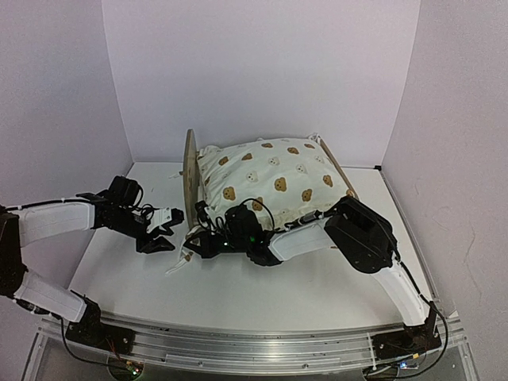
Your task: Set up the pet bed
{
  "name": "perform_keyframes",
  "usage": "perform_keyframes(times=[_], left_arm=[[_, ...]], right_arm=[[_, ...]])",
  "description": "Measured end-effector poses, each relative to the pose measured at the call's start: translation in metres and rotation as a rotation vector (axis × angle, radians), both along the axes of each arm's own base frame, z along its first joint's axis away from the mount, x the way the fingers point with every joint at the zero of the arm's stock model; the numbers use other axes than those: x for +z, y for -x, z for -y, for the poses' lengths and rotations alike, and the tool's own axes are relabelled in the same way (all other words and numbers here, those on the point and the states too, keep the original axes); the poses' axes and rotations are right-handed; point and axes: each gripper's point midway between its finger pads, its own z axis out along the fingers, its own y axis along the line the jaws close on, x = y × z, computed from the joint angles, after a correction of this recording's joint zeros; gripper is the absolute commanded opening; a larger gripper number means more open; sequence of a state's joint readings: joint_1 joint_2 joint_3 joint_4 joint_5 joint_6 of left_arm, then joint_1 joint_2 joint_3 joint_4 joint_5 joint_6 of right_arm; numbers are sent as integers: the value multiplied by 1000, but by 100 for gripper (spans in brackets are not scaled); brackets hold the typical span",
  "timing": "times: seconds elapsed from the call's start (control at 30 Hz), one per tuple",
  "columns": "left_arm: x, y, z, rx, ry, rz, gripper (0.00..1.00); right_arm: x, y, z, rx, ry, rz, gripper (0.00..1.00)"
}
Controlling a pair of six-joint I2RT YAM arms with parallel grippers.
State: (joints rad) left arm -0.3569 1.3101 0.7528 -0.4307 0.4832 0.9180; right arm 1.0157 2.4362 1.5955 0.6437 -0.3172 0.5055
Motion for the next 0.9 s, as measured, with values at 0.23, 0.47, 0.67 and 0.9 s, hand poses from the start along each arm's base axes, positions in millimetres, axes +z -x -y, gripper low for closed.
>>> perform_keyframes(times=[0.23,0.47,0.67,0.9], left_arm=[[-5,-8,14,30,77,-119,25],[-14,-16,14,58,73,-127,25],[-19,-19,14,50,66,-124,29],[-20,-18,15,36,69,-123,25]], right_arm=[[-1,0,0,-1,1,5,0],[0,0,0,-1,0,6,0],[0,0,0,0,0,9,0],[0,-1,0,0,-3,10,0]])
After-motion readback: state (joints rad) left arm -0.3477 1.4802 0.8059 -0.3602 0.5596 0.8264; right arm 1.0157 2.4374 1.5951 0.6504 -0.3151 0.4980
